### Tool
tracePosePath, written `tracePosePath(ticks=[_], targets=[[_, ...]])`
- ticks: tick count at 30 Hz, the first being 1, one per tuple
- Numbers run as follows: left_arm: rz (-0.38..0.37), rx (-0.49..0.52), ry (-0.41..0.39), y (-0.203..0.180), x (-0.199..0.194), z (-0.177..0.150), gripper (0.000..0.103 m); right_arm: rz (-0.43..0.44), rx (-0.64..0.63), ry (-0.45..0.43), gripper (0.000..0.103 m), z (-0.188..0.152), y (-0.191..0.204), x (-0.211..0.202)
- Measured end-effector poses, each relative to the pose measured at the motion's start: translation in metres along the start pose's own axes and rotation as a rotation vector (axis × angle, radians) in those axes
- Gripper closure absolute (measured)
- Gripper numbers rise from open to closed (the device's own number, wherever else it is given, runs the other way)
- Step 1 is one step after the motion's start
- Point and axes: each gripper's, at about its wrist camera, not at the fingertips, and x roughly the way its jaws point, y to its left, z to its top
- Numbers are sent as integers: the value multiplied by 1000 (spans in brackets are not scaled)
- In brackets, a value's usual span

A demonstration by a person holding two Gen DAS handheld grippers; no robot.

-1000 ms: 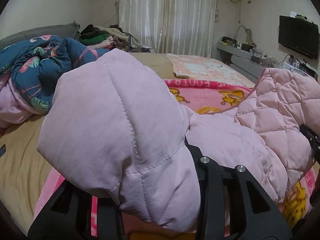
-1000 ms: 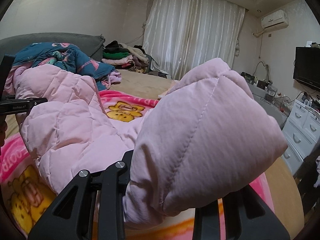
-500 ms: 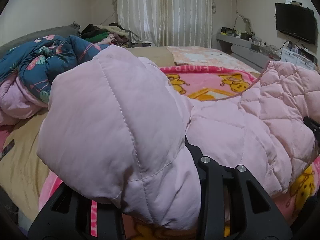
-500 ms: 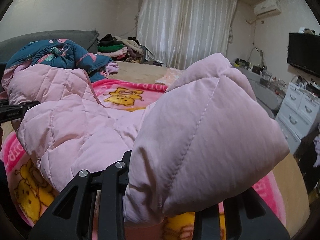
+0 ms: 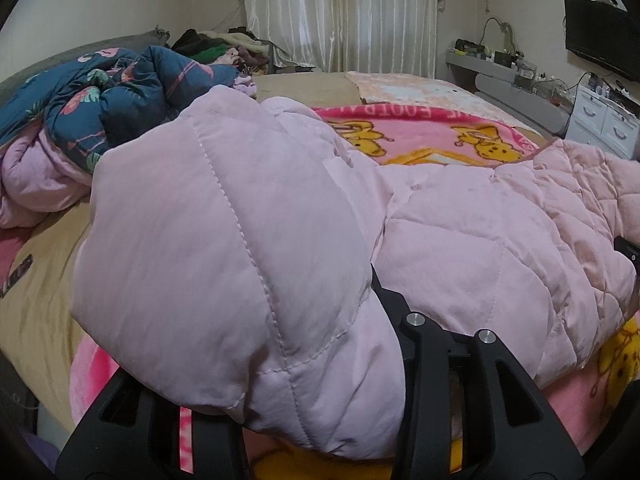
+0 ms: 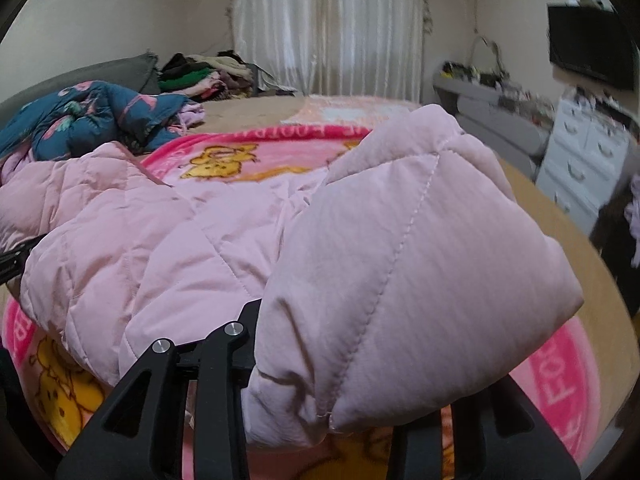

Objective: Fold large clothes

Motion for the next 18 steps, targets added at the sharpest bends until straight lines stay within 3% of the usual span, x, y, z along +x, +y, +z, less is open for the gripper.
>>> tracePosePath(ticks=[6,11,18], targets=[[3,-1,8,-1,1,-5,70,-14,94,66,61,-12,-11,11],[-1,-7,13,1,2,-7,69,2,242,132,42,-18,-27,16],[-12,-43,22,8,3,-13,64,-14,281,156,27,-26,-32,9]])
